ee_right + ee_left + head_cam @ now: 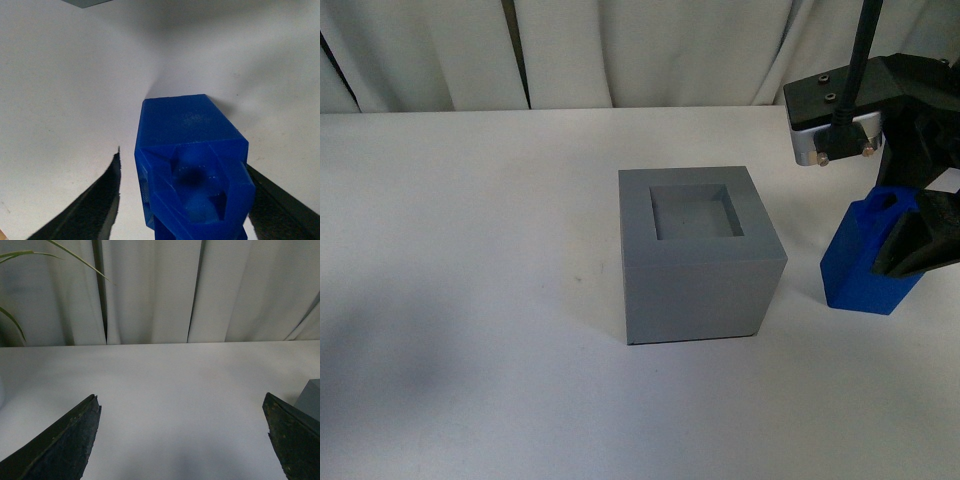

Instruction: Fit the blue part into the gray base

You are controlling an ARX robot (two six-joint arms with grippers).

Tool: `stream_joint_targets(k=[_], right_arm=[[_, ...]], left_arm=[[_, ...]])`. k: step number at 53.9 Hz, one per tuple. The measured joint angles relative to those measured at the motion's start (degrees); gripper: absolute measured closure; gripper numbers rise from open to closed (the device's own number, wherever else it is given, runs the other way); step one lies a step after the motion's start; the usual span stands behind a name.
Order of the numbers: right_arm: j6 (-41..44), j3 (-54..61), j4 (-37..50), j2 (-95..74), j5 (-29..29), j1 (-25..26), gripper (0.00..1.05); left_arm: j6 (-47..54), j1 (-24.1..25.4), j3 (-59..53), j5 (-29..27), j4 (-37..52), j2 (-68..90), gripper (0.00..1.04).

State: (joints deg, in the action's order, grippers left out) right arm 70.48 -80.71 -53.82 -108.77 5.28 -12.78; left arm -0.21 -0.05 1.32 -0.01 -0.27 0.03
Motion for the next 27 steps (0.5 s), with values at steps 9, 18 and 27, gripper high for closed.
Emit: stream_joint_targets(k=[9, 18, 27], right_arm=[[0.1, 0.0, -0.4, 0.0, 0.3, 0.0, 0.58], [0.0, -0.4, -1.9, 0.0, 1.5, 0.0, 0.58], [0.1, -3.3, -4.3, 0.9, 2.2, -0.1, 0.58]], left_arm=[[0.0, 0.0, 0.0, 0.0, 0.0, 0.0, 0.06], [0.0, 0.0, 0.0, 0.0, 0.0, 0.0, 0.06], [0.0, 0.0, 0.0, 0.0, 0.0, 0.0, 0.06]])
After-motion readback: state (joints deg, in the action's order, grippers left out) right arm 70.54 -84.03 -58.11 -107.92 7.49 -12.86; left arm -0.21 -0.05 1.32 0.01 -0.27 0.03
